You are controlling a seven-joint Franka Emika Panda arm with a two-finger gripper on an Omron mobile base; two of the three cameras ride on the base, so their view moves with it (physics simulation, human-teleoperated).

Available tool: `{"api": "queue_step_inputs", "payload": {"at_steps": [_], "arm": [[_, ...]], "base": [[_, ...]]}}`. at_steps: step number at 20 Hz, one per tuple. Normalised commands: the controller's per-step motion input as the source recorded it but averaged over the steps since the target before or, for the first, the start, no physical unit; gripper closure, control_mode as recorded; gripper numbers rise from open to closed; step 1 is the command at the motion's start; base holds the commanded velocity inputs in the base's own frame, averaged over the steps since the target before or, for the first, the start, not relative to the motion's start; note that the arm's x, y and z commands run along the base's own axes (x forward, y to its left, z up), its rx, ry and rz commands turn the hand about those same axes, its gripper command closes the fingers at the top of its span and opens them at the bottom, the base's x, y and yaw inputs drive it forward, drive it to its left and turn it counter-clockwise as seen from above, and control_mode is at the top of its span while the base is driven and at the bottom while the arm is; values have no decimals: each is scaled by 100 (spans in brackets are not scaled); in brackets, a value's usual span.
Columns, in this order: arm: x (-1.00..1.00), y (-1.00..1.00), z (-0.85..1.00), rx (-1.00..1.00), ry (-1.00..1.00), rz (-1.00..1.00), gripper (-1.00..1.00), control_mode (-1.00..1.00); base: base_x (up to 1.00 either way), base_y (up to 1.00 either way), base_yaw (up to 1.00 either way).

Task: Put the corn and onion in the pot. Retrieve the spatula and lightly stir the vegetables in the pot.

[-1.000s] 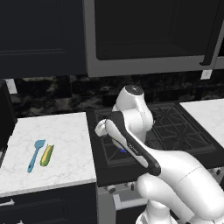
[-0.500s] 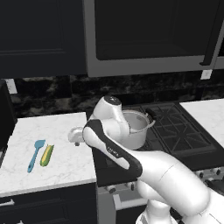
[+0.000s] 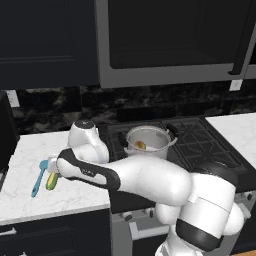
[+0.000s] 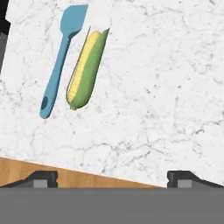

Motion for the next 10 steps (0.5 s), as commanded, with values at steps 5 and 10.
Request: {"api": "queue_step_inputs", "payload": {"at_steps": [5, 10], "arm": [[48, 44, -47, -2, 6, -1, -100, -100], [30, 33, -66, 0, 7, 0, -100, -100]], "base": [[0, 0, 0], [0, 0, 0]]}}
